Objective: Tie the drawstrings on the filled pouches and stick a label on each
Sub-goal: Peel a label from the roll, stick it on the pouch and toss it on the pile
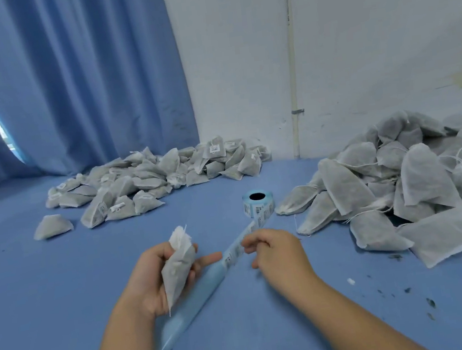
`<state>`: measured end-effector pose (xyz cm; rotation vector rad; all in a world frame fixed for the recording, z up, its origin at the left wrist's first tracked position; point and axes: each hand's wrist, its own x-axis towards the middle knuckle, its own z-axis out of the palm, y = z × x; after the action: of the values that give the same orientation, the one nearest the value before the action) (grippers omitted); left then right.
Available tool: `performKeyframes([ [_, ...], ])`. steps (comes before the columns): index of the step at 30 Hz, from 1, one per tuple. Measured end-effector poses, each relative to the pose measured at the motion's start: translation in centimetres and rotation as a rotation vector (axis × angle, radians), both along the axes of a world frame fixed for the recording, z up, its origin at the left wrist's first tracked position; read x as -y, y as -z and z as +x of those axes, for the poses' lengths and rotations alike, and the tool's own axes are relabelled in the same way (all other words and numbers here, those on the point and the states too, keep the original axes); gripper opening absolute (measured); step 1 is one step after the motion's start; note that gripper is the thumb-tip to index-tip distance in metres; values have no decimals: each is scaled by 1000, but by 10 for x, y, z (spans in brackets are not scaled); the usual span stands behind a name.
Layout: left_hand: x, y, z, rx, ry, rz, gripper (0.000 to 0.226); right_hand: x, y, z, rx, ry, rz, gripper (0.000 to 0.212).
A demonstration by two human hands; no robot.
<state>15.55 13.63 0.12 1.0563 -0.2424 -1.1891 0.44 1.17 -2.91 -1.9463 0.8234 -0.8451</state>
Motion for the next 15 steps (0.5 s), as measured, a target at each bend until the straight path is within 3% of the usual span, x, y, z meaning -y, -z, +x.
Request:
performKeyframes([
  [2,1,4,4,9,29,17,24,-3,12,17,29,71,38,29],
  [8,4,10,15,46,-5,24,22,-10,37,25,-80,47,-134,9],
  [15,8,15,7,67,60,-11,30,-12,42,27,-137,37,-199,12],
])
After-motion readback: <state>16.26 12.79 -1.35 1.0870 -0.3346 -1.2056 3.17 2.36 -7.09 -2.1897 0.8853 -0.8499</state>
